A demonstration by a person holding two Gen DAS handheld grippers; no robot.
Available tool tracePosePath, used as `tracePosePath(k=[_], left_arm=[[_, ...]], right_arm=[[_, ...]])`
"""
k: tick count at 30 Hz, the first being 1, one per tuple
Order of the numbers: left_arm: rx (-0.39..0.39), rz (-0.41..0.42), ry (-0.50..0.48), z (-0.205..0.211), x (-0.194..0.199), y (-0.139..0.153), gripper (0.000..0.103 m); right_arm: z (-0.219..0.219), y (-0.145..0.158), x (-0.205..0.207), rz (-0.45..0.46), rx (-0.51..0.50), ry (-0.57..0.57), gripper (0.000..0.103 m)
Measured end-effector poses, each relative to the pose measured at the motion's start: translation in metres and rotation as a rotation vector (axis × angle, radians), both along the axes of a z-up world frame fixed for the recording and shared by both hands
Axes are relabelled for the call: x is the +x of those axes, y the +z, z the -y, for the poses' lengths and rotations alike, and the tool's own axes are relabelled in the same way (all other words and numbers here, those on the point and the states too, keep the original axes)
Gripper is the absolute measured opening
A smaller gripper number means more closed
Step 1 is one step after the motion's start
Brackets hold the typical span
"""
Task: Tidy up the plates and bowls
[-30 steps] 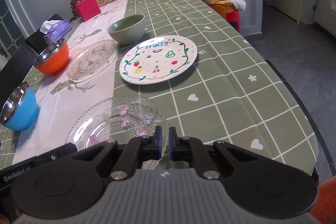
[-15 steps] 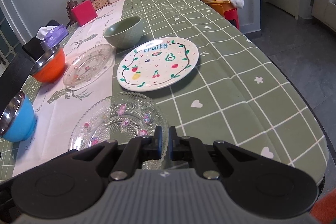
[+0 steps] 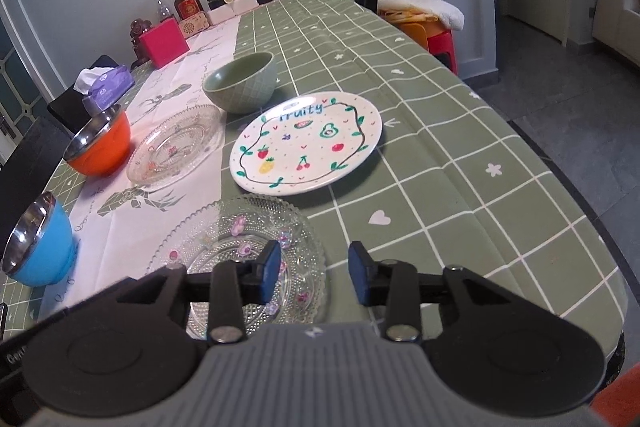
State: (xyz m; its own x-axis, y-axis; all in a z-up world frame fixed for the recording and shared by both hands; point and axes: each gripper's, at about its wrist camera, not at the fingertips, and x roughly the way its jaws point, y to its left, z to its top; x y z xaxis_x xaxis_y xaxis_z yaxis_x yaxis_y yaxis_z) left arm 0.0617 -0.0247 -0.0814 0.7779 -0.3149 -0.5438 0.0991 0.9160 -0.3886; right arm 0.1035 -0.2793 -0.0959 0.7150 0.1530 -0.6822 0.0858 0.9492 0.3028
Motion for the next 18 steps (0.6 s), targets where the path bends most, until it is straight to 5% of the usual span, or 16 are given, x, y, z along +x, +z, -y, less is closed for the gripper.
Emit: tracePosePath(k=[11,18], left_arm=[[-0.012,0.040,-0.101,0.018,0.047,0.050,0.057],[-0.028,-0.032,-0.199,0.033,0.095,0.053,0.057]], right_arm=[[0.010,0.039,0.022,0.097,-0.010,0.007,0.039],[0.016,0.052,0.068,0.078,-0.076,0.040,0.056]])
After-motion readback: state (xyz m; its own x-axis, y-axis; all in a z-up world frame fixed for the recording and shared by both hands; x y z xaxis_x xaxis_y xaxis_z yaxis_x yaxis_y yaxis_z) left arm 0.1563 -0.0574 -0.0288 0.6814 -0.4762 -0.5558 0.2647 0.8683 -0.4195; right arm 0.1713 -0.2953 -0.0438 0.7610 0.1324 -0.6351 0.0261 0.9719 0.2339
